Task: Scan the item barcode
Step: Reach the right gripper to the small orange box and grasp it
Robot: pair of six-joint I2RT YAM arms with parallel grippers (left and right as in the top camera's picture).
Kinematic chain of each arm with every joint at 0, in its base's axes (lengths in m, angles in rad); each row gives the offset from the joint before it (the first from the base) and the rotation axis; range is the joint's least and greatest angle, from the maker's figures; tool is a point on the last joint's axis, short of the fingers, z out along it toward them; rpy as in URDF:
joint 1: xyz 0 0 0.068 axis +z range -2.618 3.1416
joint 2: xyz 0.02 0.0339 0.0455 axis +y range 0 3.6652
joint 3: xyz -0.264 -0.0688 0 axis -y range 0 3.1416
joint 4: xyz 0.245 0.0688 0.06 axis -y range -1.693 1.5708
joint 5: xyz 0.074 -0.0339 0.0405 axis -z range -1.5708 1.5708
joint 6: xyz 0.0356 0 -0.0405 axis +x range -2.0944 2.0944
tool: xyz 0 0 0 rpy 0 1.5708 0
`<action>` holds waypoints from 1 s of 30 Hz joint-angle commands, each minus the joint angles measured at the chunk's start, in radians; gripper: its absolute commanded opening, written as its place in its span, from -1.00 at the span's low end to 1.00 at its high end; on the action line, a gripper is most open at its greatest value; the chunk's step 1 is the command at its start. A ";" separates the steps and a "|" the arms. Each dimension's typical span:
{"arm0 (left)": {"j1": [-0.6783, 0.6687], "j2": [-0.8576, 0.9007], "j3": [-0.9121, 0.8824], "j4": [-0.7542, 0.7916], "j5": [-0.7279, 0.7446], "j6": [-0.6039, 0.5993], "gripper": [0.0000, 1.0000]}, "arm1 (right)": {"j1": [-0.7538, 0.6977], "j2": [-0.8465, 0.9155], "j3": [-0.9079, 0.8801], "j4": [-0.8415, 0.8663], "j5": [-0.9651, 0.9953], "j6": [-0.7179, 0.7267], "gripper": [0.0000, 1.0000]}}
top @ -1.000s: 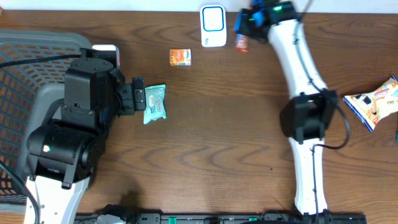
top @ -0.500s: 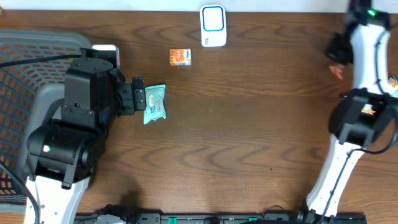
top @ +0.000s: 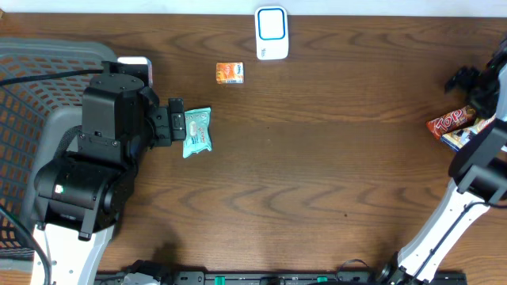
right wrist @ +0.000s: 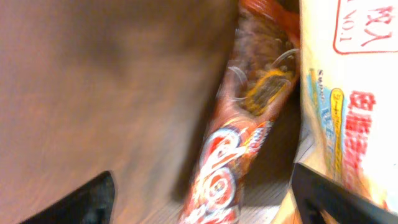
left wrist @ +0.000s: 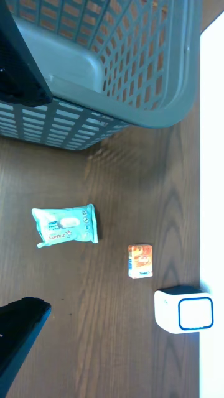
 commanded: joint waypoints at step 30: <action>0.005 0.002 0.000 0.000 -0.009 0.002 0.96 | 0.931 0.037 0.008 0.488 -0.301 0.043 0.40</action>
